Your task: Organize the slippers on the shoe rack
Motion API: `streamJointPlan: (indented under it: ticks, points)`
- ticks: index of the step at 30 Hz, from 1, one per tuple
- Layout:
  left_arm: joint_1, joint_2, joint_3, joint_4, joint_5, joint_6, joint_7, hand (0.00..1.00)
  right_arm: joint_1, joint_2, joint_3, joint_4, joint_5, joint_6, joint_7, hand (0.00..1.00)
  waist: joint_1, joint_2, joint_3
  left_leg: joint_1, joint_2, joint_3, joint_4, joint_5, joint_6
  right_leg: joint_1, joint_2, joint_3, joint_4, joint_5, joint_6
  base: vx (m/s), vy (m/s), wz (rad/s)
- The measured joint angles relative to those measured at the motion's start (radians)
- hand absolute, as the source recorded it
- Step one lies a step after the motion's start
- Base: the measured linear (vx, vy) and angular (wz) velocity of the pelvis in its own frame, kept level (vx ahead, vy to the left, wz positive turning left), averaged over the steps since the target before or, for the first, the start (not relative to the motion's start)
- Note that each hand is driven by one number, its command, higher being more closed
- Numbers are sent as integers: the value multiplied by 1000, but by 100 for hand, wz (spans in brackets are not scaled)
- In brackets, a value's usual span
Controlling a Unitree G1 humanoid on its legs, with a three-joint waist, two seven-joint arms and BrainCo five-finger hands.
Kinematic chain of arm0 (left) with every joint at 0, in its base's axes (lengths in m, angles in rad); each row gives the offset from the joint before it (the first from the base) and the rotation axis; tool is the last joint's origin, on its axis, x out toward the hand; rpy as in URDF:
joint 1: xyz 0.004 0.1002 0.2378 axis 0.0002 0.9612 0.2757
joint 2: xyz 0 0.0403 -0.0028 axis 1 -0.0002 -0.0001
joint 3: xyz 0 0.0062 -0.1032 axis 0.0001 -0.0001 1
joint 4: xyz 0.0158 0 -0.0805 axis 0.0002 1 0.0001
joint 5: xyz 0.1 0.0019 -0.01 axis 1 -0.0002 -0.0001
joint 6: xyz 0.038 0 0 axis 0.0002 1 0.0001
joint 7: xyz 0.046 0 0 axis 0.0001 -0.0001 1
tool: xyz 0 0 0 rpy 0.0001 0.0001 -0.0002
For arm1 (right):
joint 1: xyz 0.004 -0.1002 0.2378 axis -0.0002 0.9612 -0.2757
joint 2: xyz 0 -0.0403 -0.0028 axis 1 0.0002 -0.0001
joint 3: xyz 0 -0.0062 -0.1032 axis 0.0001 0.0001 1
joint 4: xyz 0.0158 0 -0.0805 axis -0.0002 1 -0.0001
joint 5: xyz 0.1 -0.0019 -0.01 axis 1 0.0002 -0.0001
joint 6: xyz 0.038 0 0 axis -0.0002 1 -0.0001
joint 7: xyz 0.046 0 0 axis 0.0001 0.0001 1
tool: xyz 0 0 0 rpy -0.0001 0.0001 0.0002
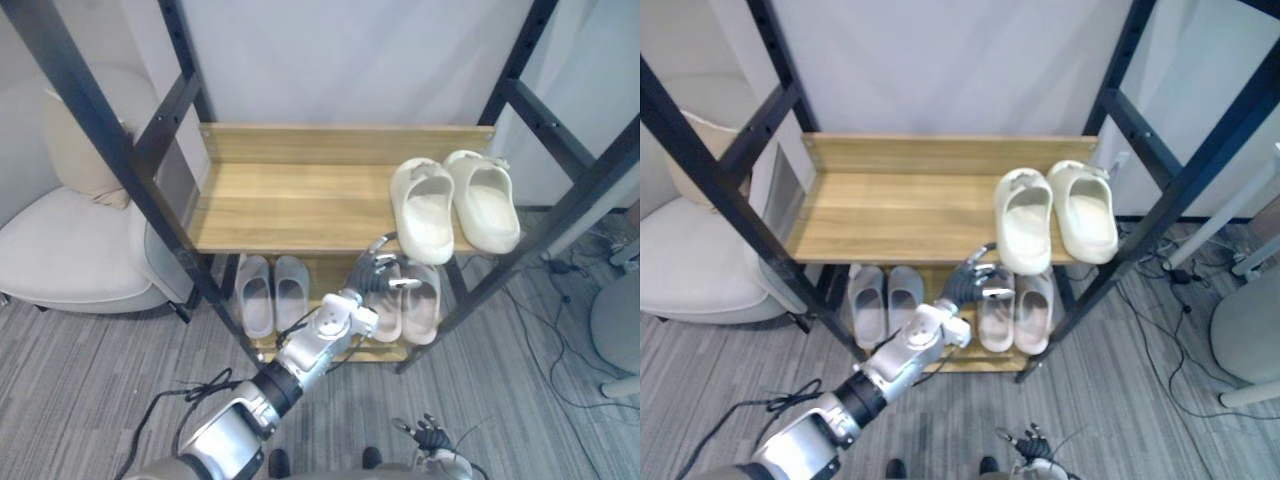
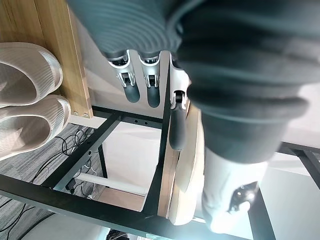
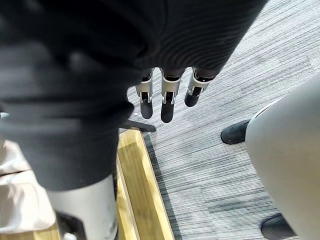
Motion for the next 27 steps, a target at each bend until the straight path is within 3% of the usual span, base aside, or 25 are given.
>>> streamJointPlan:
  ticks: [11, 22, 27]
  points:
    - [142, 89, -34, -162, 37, 27, -124, 0, 0, -1, 20, -1, -6, 0, 11, 0, 10, 1, 0, 2, -2, -27, 0, 1, 1, 15, 0, -24, 0, -3, -1, -4, -3, 6]
    - [228, 151, -169, -320, 18, 51, -244, 0, 1, -29, 71, -1, -8, 1, 26, 0, 25, 18, -14, 1, -9, -71, 0, 4, 1, 37, -2, -64, 0, -20, -1, -7, -19, 12]
    - [227, 167, -207, -390, -20, 50, -248, 0, -1, -32, 92, 0, -8, 1, 27, 0, 26, 23, -17, 6, -8, -83, 0, 3, 1, 49, -1, -81, 0, -25, -4, -3, -23, 9]
